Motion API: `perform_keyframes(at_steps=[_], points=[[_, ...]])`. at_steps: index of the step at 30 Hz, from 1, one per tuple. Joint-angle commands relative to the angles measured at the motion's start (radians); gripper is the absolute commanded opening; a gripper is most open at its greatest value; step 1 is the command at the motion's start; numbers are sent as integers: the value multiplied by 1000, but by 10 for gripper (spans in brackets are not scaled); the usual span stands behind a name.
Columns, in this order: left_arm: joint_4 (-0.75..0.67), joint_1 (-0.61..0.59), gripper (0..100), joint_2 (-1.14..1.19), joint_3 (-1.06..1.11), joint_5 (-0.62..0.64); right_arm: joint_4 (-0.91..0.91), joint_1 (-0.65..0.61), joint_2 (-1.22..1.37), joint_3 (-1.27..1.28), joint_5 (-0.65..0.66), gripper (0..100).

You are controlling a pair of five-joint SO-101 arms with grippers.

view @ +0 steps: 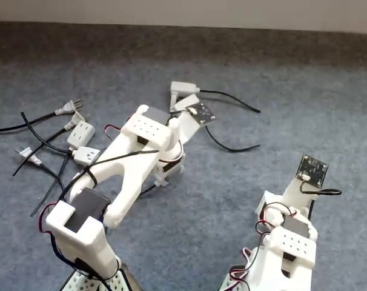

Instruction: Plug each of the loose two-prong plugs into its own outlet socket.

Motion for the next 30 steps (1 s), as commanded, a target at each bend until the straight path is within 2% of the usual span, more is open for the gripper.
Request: perform_keyframes(at_steps=[1, 5, 11, 19, 24, 28, 30], points=[[-12, -5, 212, -36, -10, 83, -19, 10, -12, -36, -5, 10], [-11, 39, 267, -28, -2, 129, -19, 10, -12, -36, -5, 10], [-12, 153, 266, -36, 21, 172, -19, 10, -12, -36, -5, 10], [15, 234, 266, -36, 18, 245, -19, 10, -12, -36, -5, 10], [17, 196, 266, -38, -4, 241, -19, 10, -12, -36, -5, 10], [55, 85, 266, -39, -105, 235, -19, 10, -12, -36, -5, 10], [112, 28, 266, -39, -186, 172, -19, 10, -12, -36, -5, 10]])
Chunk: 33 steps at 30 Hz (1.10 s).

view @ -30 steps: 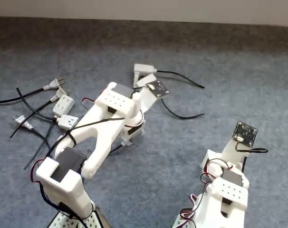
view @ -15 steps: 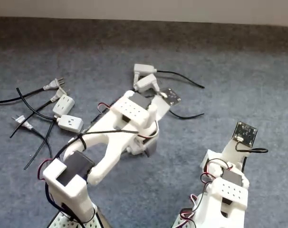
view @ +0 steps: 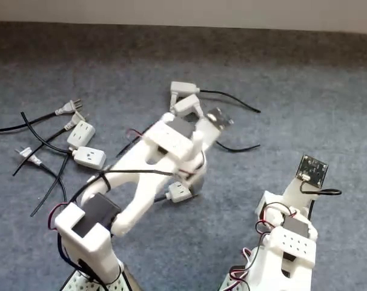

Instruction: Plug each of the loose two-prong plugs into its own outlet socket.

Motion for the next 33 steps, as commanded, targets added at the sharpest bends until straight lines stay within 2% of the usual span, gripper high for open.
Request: perform_keyframes(at_steps=[1, 4, 7, 13, 17, 23, 26, 33], points=[[104, -111, 266, -39, -159, -91, -19, 10, -12, -36, -5, 10], [204, -219, 266, -38, -314, -138, -19, 10, -12, -36, -5, 10], [245, -346, 266, -33, -456, -175, -19, 10, -12, -36, -5, 10], [238, -555, 266, -24, -618, -184, -19, 10, -12, -36, -5, 10], [149, -648, 266, -21, -624, -189, -19, -18, -8, -35, -5, 10], [40, -750, 266, 150, -697, -344, -19, -27, -12, -16, -5, 10], [37, -780, 266, 285, -848, -388, -19, -27, -12, -16, -5, 10], [32, -814, 266, 627, -1222, -646, -19, -27, -12, -15, -5, 10]])
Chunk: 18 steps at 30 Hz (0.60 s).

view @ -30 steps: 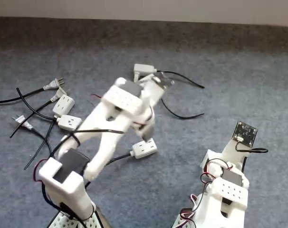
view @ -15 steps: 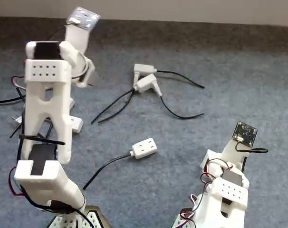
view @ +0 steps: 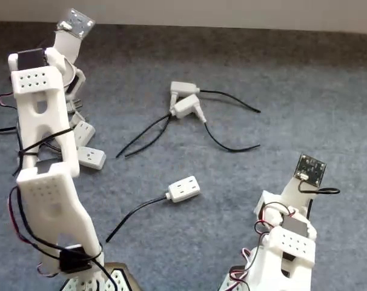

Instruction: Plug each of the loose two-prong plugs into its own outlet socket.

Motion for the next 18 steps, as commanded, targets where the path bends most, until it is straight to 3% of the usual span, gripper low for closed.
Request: perform_keyframes(at_steps=[1, 9, 14, 18], points=[[-28, -30, 266, 131, -214, -101, -19, -10, -12, -15, -5, 10], [-81, -77, 266, 449, -581, -183, -21, -10, -12, -15, -5, 10], [-86, -94, 266, 549, -621, -252, -21, -10, -12, -15, -5, 10], [34, -96, 266, 556, -621, -370, -21, -12, -12, -15, -5, 10]])
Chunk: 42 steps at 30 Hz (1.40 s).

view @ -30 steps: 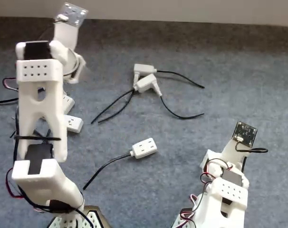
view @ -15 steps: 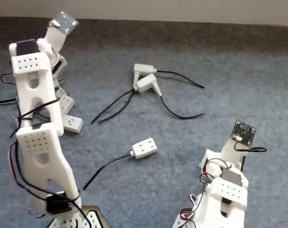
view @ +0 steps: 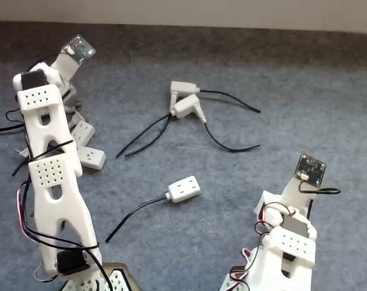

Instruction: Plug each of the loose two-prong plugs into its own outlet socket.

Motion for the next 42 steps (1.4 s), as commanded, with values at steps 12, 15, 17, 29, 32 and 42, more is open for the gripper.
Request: perform_keyframes(at_steps=[12, 15, 17, 29, 32, 42], points=[[153, -53, 266, -2, -25, -261, -21, -12, -12, -15, -5, 10], [155, -68, 266, -2, -25, -272, -21, -12, -12, -15, -5, 10], [172, -79, 266, -7, -27, -321, -21, -12, -12, -15, -5, 10], [359, -84, 266, -94, -157, -396, -21, -12, -12, -15, -5, 10], [359, -82, 266, -113, -159, -396, -21, -12, -12, -15, -5, 10], [359, -85, 266, -142, -151, -450, -21, -12, -12, -16, -5, 10]])
